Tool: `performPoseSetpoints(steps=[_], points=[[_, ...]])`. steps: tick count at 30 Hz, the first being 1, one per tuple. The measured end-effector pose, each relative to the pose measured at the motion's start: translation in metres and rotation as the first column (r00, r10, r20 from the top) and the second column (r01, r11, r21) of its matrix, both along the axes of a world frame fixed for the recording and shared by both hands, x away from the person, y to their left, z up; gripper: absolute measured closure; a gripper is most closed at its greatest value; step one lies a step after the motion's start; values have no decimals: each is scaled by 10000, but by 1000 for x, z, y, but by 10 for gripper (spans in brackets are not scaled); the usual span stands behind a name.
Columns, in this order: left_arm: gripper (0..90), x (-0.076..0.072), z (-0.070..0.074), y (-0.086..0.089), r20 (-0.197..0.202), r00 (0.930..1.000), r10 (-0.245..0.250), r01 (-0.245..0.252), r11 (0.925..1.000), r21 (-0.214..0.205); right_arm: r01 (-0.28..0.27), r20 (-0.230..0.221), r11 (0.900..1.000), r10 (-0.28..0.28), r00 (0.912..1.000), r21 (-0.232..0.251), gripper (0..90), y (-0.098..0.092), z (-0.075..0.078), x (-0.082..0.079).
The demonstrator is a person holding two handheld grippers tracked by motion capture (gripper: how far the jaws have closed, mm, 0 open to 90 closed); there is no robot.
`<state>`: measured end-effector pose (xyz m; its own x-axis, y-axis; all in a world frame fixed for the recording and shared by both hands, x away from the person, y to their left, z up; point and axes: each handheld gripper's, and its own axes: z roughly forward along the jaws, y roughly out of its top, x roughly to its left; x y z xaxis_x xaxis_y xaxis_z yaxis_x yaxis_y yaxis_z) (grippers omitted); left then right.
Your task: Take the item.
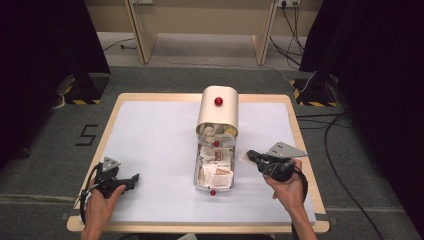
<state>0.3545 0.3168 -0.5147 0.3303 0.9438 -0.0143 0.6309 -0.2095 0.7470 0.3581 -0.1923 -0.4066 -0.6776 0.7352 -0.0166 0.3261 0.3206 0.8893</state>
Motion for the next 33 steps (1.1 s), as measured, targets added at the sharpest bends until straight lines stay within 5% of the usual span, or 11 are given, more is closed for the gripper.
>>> performPoseSetpoints(steps=[33], points=[[93,0,0,1,-33,10000,4,-4,10000,-70,1191,-503,9927,-1198,9915,-169,864,-40,-18,14]])
